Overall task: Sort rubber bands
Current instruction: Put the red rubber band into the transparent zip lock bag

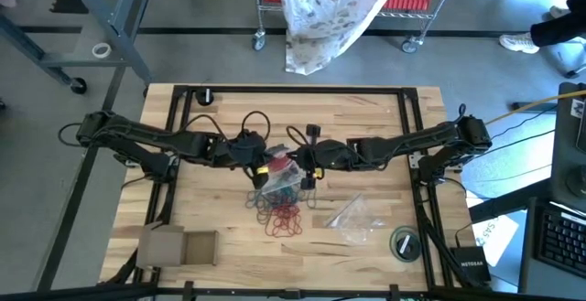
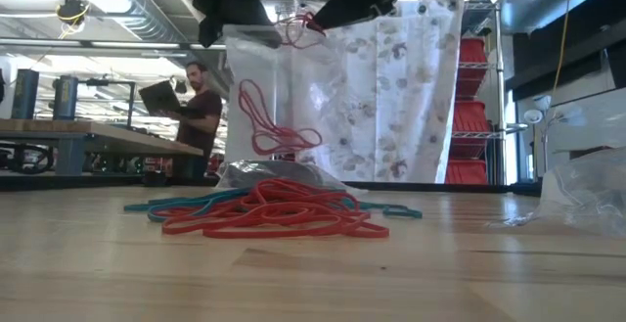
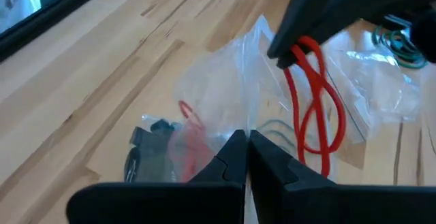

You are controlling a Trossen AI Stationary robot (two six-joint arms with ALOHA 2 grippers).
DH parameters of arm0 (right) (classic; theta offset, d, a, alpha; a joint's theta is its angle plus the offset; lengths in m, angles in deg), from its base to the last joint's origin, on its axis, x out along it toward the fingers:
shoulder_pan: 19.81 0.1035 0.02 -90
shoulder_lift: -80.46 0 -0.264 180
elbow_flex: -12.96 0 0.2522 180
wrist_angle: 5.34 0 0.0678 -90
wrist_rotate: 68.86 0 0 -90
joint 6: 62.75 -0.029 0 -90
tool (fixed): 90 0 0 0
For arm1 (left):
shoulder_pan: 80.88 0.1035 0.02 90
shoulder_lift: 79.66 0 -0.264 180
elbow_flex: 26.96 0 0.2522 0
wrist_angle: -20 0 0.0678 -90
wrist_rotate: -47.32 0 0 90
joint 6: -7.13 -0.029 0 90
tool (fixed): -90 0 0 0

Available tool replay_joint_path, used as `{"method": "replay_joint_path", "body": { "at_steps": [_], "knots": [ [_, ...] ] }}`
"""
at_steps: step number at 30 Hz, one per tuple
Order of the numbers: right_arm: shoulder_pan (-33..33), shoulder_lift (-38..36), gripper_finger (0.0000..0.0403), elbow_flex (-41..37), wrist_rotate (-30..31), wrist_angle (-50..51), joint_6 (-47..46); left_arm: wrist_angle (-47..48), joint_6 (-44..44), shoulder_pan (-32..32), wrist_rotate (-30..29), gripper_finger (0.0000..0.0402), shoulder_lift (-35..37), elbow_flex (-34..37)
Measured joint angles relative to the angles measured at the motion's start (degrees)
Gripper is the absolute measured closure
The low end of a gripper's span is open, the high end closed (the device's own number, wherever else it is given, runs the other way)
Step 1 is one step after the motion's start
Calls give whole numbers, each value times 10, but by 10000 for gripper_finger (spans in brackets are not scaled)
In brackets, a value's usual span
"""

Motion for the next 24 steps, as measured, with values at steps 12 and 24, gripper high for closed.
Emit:
{"method": "replay_joint_path", "body": {
  "at_steps": [12,24],
  "knots": [
    [0,29,403,0,41,0,-23,-26,0,6,0,401,0,0],
    [-19,29,319,20,28,56,-132,-23,1,11,-4,401,0,0]
  ]
}}
